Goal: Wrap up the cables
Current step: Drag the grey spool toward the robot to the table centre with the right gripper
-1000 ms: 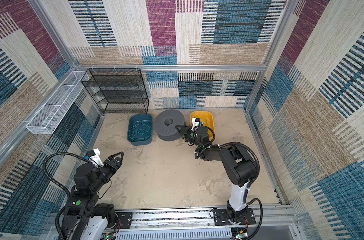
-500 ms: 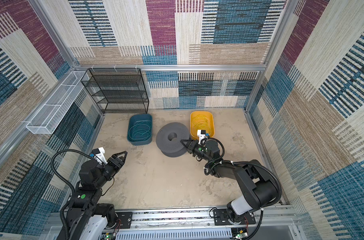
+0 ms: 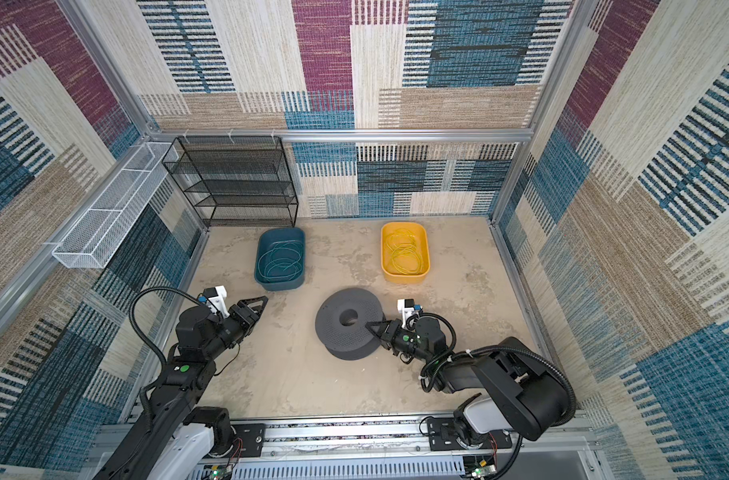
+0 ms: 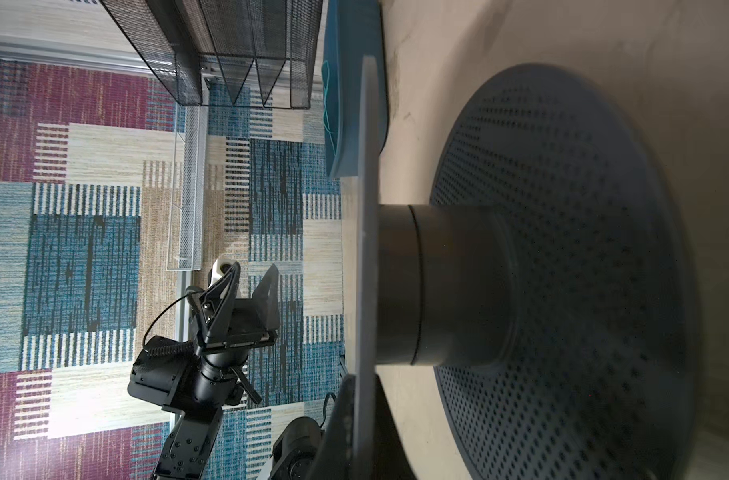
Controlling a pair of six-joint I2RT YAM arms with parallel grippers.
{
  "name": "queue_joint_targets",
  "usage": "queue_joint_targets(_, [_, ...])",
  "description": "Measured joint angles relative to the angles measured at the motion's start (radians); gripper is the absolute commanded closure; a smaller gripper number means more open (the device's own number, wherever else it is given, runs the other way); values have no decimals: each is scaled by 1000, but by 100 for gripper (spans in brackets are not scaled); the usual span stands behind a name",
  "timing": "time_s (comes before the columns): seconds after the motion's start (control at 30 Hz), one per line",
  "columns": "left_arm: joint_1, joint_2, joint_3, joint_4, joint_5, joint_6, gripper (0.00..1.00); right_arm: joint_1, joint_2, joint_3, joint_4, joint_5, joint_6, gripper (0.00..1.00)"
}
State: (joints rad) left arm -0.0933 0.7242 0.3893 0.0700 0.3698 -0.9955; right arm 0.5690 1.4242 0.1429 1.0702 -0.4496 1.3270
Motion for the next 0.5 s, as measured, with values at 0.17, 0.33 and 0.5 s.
queue_joint_targets(0.17, [-43, 23, 0, 53, -2, 0, 49, 45, 11, -44, 66, 16, 31, 100])
queue_joint_targets(0.33, [-85, 58, -3, 107, -10, 1, 47, 62, -29, -80, 57, 43, 38, 86])
queue_joint_targets(0.5, [-121, 101, 3, 148, -24, 4, 46, 64, -105, -82, -98, 89, 21, 60])
